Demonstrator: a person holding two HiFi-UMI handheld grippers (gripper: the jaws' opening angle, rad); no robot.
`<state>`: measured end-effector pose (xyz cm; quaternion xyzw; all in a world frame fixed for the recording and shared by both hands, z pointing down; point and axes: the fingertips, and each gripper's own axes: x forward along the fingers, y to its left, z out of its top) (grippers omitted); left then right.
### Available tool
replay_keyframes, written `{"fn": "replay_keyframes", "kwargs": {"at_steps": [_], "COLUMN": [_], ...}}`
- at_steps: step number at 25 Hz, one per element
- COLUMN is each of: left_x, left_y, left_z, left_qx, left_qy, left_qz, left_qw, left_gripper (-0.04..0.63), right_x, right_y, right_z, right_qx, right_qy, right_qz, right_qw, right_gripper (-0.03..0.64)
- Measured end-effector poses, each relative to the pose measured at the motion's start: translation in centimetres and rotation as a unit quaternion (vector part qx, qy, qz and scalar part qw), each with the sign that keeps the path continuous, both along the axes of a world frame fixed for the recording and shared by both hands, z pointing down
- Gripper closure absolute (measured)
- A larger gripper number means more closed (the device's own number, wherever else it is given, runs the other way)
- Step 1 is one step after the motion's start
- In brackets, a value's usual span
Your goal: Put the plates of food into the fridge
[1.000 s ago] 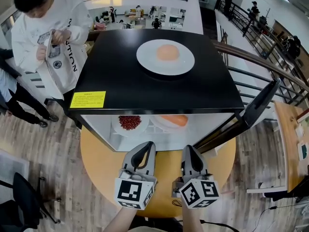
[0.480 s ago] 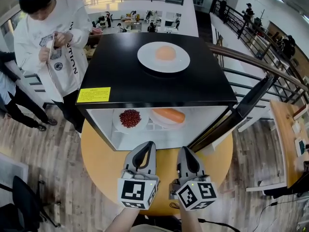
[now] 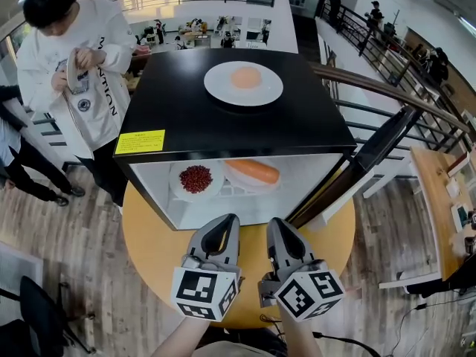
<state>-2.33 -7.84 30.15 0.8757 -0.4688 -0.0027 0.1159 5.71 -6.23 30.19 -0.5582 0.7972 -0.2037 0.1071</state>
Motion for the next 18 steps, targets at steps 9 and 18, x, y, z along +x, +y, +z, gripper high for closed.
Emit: {"fn": "replay_keyframes", "kwargs": {"at_steps": [9, 18], "left_x": [-1.0, -4.4], "left_y": [0.4, -4.7], "left_z": [-8.7, -18.8], "left_qx": [-0.152, -0.3], "left_qy": [0.178, 0.222], "left_qz": [0.145, 0.181], "left_qw": [0.9614, 0.9098], "left_gripper": [0.588, 0.586], "right_x": [-0.8, 1.8], "right_y": [-0.7, -6.9], "right_z": [-12.1, -19.1], "right_qx": [-0.044, -0.171], "right_qy": [-0.135, -0.194], "right_qz": [-0.218, -0.26], "right_qw": [0.966, 0.93], "right_gripper": [0.604, 0.603]}}
